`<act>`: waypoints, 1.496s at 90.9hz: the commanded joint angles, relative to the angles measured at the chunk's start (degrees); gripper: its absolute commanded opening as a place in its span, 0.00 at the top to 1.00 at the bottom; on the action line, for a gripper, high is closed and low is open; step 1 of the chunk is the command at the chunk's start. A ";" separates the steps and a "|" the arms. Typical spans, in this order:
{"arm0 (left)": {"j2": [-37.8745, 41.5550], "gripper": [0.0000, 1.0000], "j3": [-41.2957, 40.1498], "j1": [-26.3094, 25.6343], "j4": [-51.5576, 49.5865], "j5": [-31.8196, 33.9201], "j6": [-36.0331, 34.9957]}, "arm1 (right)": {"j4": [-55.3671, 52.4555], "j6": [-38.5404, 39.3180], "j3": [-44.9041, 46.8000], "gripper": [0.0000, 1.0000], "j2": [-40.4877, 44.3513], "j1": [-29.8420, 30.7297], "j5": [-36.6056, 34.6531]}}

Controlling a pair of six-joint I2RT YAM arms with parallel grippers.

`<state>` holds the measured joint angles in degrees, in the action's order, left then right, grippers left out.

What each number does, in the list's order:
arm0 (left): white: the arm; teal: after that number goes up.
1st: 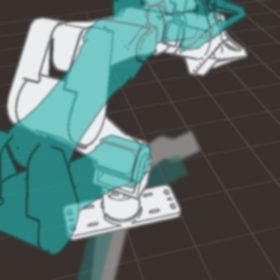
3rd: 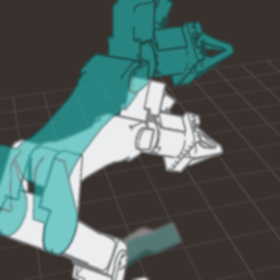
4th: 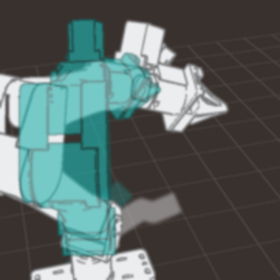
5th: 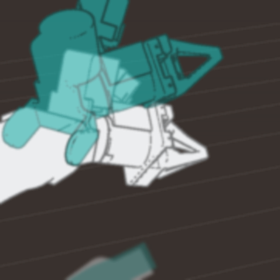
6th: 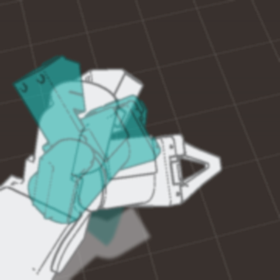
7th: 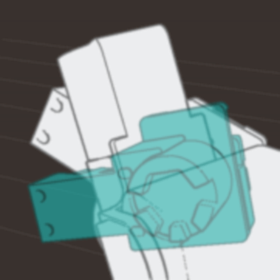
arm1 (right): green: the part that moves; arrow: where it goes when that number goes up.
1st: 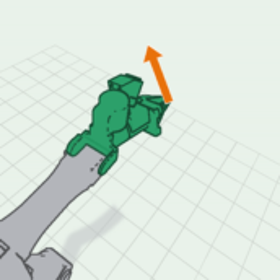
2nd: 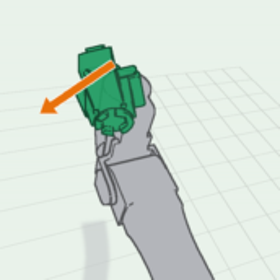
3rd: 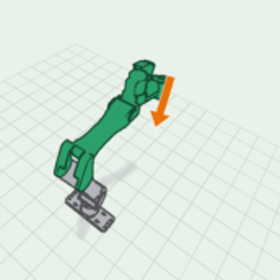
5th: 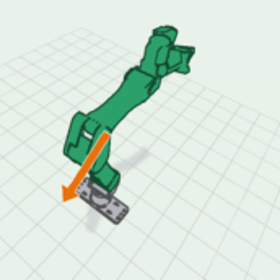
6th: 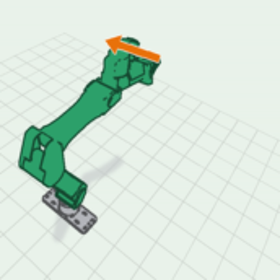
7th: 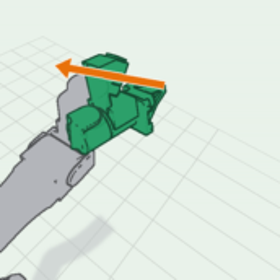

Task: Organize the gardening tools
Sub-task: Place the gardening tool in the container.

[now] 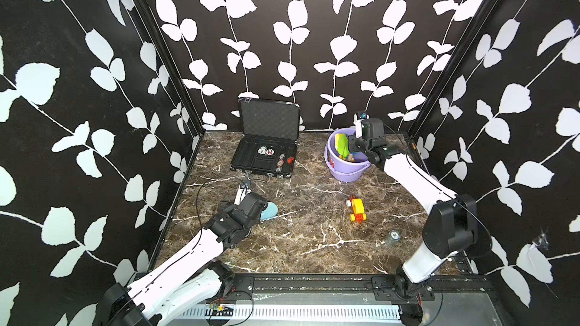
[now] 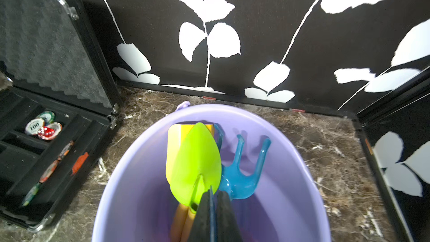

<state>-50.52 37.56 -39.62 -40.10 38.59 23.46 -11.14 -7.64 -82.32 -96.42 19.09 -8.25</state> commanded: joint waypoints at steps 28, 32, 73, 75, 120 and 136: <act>-9.02 0.01 6.12 3.65 -4.95 -4.61 -4.34 | -7.88 -4.48 -4.80 1.00 -8.98 -1.50 2.90; -10.87 0.01 7.05 4.22 -5.70 -4.41 -4.93 | -8.08 -4.49 -4.82 1.00 -9.17 -1.59 3.38; -21.51 0.01 16.05 7.87 -7.21 -9.55 -15.65 | -9.68 -4.02 -4.75 0.57 -5.86 -1.78 9.05; -21.85 0.01 16.69 7.88 -7.79 -9.69 -16.06 | -9.69 -3.98 -4.62 0.54 -5.48 -1.78 9.31; -30.58 0.01 22.22 8.32 -10.06 -13.01 -28.32 | -13.08 -0.66 1.42 0.03 8.10 -1.78 4.43; -36.16 0.02 24.00 8.80 -12.95 -13.73 -31.59 | -14.04 0.05 2.88 0.01 11.02 -1.86 1.04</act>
<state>-84.53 59.18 -31.40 -49.34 25.98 -4.49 -24.38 -8.62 -80.25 -86.56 17.50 -3.44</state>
